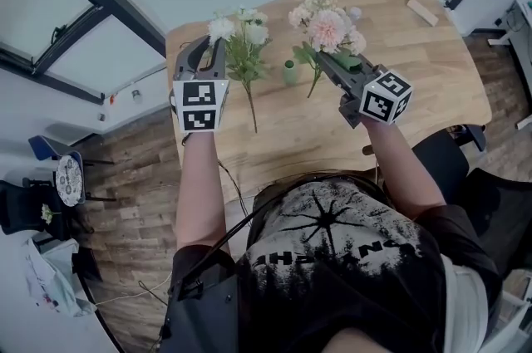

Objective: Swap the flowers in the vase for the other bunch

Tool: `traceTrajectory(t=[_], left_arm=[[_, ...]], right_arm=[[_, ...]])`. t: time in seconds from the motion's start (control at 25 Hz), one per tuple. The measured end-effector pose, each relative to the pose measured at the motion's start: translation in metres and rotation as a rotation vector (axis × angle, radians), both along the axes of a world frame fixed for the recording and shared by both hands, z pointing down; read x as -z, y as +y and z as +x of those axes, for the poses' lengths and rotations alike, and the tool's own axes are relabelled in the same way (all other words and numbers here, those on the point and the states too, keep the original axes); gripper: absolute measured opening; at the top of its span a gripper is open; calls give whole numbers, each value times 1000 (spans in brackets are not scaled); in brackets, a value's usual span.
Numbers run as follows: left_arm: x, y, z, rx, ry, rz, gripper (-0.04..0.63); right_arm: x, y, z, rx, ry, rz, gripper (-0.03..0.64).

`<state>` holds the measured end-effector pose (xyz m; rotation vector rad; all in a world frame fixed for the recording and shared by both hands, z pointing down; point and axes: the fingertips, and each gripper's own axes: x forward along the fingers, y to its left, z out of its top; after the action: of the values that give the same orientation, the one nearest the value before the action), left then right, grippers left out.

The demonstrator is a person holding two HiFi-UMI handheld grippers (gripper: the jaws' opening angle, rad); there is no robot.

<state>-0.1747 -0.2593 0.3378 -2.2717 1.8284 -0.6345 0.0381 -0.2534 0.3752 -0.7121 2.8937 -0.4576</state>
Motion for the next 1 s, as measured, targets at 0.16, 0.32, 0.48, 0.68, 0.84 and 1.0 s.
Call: traceTrajectory(t=[0.16,0.32,0.48,0.68,0.84,1.0], left_arm=[[-12,10,-6,33,31,-16,72],[-28,26,-8,54,34,-35,72],[-50,46,-14,62,64,-65,72],[-79,63,-34,85,135,-122,72],[-91,71,-37,103,159,-138,72],[-102,77,-45,120,200,-162,72]], right_arm=[[-2,-5,2,16,14,1,52],[-4,-7,3,18,27,17,52],[2,-7,-10,25,32,34,52],[12,-12,-40,41,57,57,52],[15,-17,-47,52,70,73,52],[23,-26,-60,64,77,103,52]])
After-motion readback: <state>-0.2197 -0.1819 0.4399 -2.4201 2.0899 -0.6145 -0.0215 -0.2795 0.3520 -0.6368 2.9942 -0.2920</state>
